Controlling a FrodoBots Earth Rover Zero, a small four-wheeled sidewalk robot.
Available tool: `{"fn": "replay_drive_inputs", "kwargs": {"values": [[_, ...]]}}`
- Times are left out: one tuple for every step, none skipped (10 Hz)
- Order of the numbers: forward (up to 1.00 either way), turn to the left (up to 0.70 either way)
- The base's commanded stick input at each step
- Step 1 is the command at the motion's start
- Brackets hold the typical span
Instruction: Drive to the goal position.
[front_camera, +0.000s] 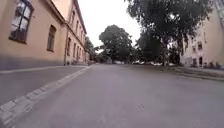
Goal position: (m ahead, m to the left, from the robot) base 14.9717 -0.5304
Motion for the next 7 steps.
{"fn": "replay_drive_inputs", "kwargs": {"values": [[0.45, 0.27], [0.45, 0.27], [0.45, 0.27], [0.45, 0.27], [0.45, 0.27], [0.45, 0.27], [0.45, 0.27]]}}
